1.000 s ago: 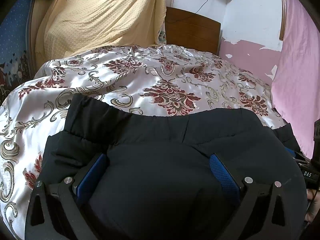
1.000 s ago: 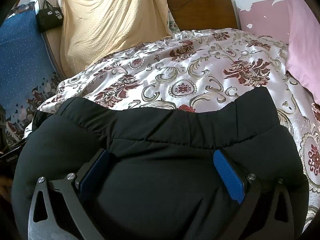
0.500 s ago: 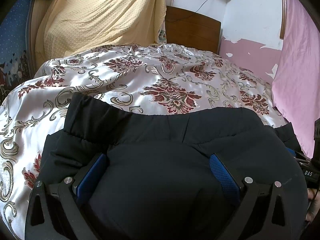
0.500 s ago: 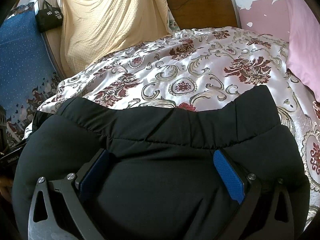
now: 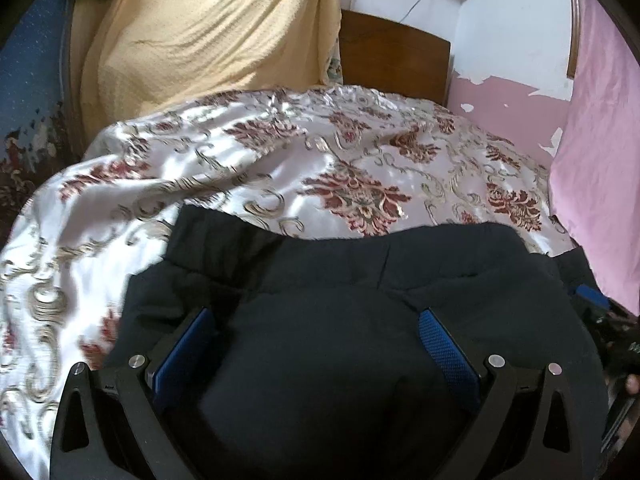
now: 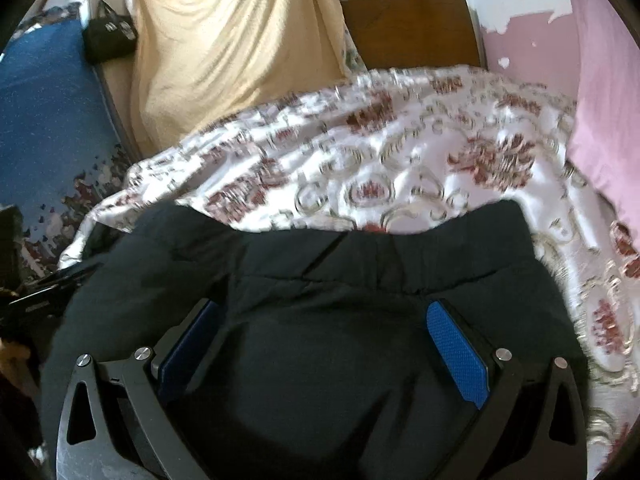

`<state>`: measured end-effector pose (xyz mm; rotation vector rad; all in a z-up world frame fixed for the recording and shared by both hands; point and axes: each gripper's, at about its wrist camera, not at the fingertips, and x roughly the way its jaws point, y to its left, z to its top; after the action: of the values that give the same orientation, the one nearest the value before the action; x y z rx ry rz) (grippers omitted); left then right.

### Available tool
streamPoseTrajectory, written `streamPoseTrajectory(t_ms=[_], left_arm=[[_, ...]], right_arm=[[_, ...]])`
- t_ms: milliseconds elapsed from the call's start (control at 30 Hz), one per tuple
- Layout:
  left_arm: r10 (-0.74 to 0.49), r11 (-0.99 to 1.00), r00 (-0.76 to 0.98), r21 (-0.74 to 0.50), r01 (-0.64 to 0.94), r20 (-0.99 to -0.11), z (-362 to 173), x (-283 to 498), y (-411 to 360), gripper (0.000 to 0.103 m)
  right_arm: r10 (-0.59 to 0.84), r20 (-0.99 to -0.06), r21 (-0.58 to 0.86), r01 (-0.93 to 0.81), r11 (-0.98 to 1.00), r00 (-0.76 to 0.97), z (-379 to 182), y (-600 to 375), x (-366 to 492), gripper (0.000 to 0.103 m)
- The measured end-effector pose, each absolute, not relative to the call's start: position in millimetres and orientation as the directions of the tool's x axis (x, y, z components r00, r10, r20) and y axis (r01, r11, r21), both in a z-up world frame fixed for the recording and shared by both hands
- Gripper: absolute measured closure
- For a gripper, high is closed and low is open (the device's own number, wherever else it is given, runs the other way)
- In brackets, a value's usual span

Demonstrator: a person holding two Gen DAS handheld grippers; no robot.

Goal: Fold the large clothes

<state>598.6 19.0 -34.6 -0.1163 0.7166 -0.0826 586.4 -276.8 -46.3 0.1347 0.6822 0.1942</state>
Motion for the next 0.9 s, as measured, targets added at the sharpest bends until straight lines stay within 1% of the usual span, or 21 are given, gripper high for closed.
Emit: streamPoseTrajectory(t_ms=[133, 233, 333, 400, 467, 533, 700, 833, 900], left_arm=[[-0.126, 0.99, 0.759, -0.129, 0.056, -0.638, -15.7, 577.7, 37.7, 0.0], [-0.132, 0.988, 0.738, -0.145, 0.047, -0.662, -7.2, 563.6, 61.6, 0.0], [-0.135, 0.988, 0.707, -0.15, 0.041, -0.694, -6.9, 548.7, 82.9, 0.0], [-0.114, 0.991, 0.697, -0.128, 0.033, -0.708, -7.7, 536.7, 92.9, 0.0], [-0.086, 0.994, 0.693, -0.105, 0.015, -0.716, -10.1, 525.1, 101.6, 0.0], [-0.087, 0.993, 0.679, -0.116, 0.003, -0.729, -14.7, 515.9, 111.1, 0.0], [-0.131, 0.985, 0.613, -0.17, -0.006, -0.779, -36.8, 509.8, 131.5, 0.0], [-0.231, 0.968, 0.579, -0.247, 0.052, -0.782, -45.2, 520.7, 138.4, 0.0], [-0.271, 0.959, 0.562, -0.271, 0.086, -0.782, -49.1, 527.2, 139.8, 0.0]], right_arm=[[0.245, -0.608, 0.172, -0.176, 0.969, 0.755, -18.1, -291.4, 564.9, 0.001], [0.238, -0.63, 0.134, -0.198, 0.971, 0.739, -3.9, -306.2, 543.3, 0.001], [0.217, -0.657, 0.104, -0.199, 0.975, 0.722, 1.1, -321.4, 525.6, 0.001], [0.197, -0.671, 0.094, -0.182, 0.979, 0.715, 2.5, -331.3, 515.4, 0.001], [0.188, -0.679, 0.105, -0.159, 0.982, 0.709, 2.2, -341.0, 505.6, 0.001], [0.181, -0.692, 0.12, -0.136, 0.983, 0.699, -1.4, -350.7, 500.3, 0.001], [0.197, -0.746, 0.183, -0.088, 0.979, 0.636, -26.2, -368.1, 493.8, 0.001], [0.245, -0.775, 0.234, -0.097, 0.968, 0.582, -45.5, -375.6, 509.5, 0.001], [0.3, -0.788, 0.285, -0.112, 0.952, 0.538, -54.5, -379.7, 522.0, 0.001]])
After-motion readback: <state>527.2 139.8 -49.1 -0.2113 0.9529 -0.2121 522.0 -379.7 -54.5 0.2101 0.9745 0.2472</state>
